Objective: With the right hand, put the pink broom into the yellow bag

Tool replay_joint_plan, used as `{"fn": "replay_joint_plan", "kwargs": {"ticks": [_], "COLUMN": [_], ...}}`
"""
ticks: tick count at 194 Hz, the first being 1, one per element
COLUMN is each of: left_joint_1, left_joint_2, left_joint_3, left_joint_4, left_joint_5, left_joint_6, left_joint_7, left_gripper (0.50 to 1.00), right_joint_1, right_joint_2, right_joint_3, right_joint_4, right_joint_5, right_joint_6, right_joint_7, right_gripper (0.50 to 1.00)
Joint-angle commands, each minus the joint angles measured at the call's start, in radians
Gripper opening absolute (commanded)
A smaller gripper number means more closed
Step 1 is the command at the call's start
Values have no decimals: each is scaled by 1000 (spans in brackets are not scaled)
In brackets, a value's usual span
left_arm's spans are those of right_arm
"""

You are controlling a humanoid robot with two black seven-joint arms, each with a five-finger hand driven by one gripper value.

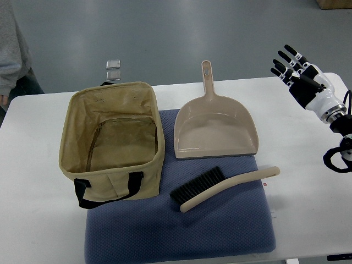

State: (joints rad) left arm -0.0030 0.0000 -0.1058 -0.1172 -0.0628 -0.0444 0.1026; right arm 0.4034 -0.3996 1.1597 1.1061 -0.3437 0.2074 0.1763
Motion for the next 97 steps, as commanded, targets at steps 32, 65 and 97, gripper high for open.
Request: {"fn": "replay_joint_plan", "kwargs": {"ticks": [32,65,97], "left_joint_1": [0,0,0], "left_joint_2": [0,0,0], "left_joint_3": [0,0,0], "left_joint_4": [1,1,1], "left_joint_5": [0,0,0], "left_joint_6": [0,0,0], "left_joint_7": [0,0,0], "left_gripper": [1000,1000,1000], "right_joint_1": [0,2,18], "right_joint_2": [-2,-11,-11], "right_joint_3": [-2,-3,-3], "right_joint_4": [0,-5,-9], "right_joint_5": [0,-1,-1], "right_joint_6": [3,56,63], "right_joint_7": [-5,-9,-8], "right_gripper": [926,926,926]}}
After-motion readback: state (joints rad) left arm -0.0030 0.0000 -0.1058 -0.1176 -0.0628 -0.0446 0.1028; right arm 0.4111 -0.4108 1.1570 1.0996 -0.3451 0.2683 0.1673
